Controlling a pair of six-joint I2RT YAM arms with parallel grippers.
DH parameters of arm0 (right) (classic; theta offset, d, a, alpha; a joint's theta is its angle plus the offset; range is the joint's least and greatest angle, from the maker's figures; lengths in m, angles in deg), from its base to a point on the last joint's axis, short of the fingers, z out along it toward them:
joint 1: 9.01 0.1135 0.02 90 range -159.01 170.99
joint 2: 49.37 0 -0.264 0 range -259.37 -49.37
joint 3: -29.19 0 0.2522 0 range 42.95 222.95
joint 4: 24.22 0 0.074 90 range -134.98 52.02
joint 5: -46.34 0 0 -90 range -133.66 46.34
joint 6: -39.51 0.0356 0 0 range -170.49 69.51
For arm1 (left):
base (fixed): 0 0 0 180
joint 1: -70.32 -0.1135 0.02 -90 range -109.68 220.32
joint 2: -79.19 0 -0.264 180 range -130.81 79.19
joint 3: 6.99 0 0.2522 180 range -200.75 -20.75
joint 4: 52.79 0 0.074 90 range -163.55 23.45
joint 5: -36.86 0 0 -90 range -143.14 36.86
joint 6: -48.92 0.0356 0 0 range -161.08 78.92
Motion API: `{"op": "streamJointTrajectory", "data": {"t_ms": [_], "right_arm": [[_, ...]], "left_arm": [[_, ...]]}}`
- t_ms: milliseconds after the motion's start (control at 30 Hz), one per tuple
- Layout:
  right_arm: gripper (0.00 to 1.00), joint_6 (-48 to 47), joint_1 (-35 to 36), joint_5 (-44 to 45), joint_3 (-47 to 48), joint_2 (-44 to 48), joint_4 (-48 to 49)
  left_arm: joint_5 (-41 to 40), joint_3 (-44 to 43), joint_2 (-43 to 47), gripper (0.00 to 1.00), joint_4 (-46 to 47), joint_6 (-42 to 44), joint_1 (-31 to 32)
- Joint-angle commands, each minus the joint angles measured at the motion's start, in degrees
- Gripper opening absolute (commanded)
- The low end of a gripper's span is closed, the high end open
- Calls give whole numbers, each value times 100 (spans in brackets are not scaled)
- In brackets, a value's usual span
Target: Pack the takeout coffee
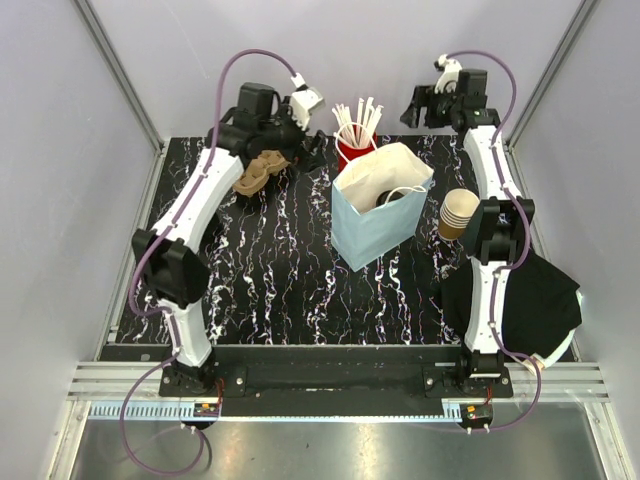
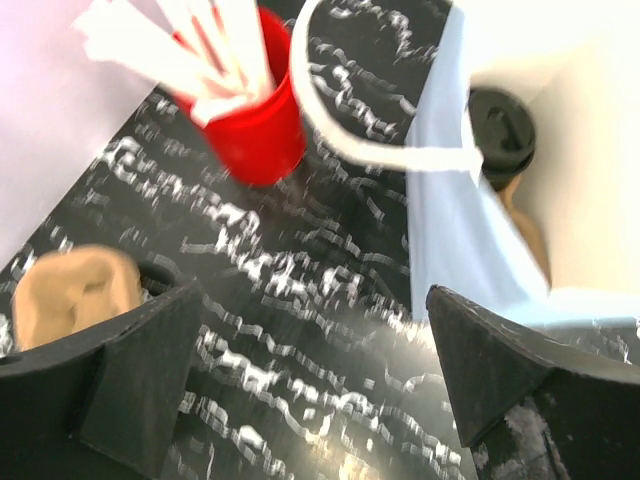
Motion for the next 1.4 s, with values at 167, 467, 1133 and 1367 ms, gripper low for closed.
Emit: {"op": "streamJointTrajectory", "data": {"t_ms": [167, 467, 1133, 1367], "right_arm": [[86, -546, -275, 409, -1209, 1437, -458], [88, -951, -293, 699, -2818, 2528, -169], [88, -1171, -293, 735, -3732, 3091, 69], [88, -1171, -293, 682, -3794, 3153, 69]], "left_arm": [[192, -1298, -758, 99, -146, -522, 341], [509, -1368, -864, 99, -252, -558, 578], [264, -1359, -1013, 79, -884, -242, 807], [229, -1430, -1110, 46, -1017, -163, 833]]}}
